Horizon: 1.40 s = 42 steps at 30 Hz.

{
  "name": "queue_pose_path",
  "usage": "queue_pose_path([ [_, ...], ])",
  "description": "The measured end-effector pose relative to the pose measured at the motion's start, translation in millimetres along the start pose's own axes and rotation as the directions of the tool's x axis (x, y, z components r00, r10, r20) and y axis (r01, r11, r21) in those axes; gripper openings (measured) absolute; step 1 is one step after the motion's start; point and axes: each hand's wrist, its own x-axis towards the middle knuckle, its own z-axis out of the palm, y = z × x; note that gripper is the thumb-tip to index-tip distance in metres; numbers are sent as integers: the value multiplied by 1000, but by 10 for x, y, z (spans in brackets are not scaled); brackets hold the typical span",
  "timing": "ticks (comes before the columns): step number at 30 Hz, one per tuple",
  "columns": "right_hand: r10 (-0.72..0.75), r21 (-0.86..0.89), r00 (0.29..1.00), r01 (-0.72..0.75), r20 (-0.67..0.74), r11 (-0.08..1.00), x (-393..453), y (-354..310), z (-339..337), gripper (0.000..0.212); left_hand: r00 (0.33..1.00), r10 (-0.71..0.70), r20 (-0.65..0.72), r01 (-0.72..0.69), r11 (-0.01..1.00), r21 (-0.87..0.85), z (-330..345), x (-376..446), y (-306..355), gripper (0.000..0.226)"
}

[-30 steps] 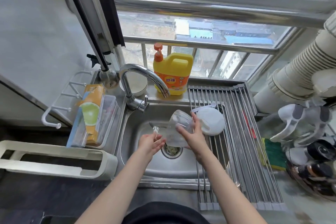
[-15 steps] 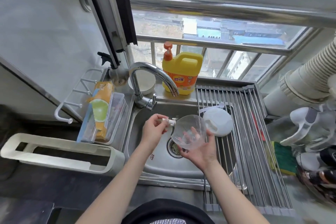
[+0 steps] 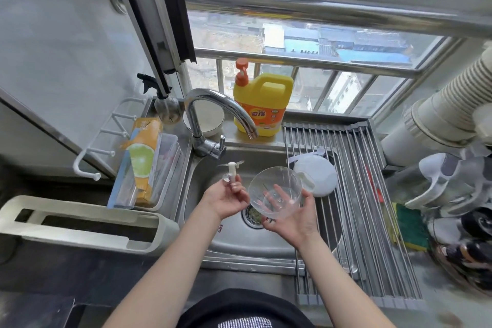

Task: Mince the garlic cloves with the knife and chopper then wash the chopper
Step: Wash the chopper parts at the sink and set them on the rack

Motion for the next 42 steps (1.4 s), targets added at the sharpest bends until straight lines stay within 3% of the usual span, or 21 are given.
queue_pose_path([
  [3, 7, -3, 1000, -7, -4, 1000, 2, 5, 12, 69, 1000, 8, 6, -8, 999, -41, -28, 28, 17, 44],
  [5, 9, -1, 1000, -9, -2, 1000, -4, 6, 14, 69, 1000, 26, -3, -26, 999, -33, -3, -5, 18, 42],
  [8, 14, -25, 1000, -14, -8, 1000, -3, 7, 3, 71, 975, 194, -109, -171, 967, 189, 16, -35, -7, 30],
  [9, 18, -38, 1000, -18, -11, 999, -1, 6, -6, 72, 937, 323, -136, -256, 896, 364, 4, -13, -18, 25],
  [10, 22, -47, 1000, -23, -15, 999, 0, 8, -16, 73, 873, 471, -130, -330, 764, 555, -13, 7, -27, 20],
  [12, 26, -55, 1000, -27, -16, 998, -1, 14, -37, 72, 726, 687, 19, -391, 390, 834, -51, 17, -15, 14],
  [13, 26, -51, 1000, -27, -16, 998, -1, 19, -44, 71, 691, 713, 117, -397, 240, 886, -57, 2, -1, 11],
  [16, 32, -27, 999, -32, -3, 999, -2, 45, -51, 69, 726, 602, 333, -401, -23, 916, 17, -65, -12, 6],
  [19, 45, -29, 999, -44, 13, 999, 4, 57, -49, 72, 767, 457, 451, -347, -296, 890, 126, -79, -123, 13],
  [22, 54, -59, 998, -52, 41, 997, 3, 60, -29, 72, 767, 386, 512, -333, -444, 832, 175, -54, -247, 15],
  [25, 67, -40, 994, -64, 90, 997, -13, 69, -8, 70, 756, 385, 529, -316, -494, 810, 189, -48, -324, 14],
  [29, 55, -1, 994, -55, 93, 998, -42, 79, -12, 55, 721, 458, 520, -330, -433, 839, 184, -38, -338, 11],
  [42, 68, 32, 995, -70, 70, 997, -16, 148, -27, 50, 751, 393, 531, -351, -444, 825, 178, -51, -393, 15],
])
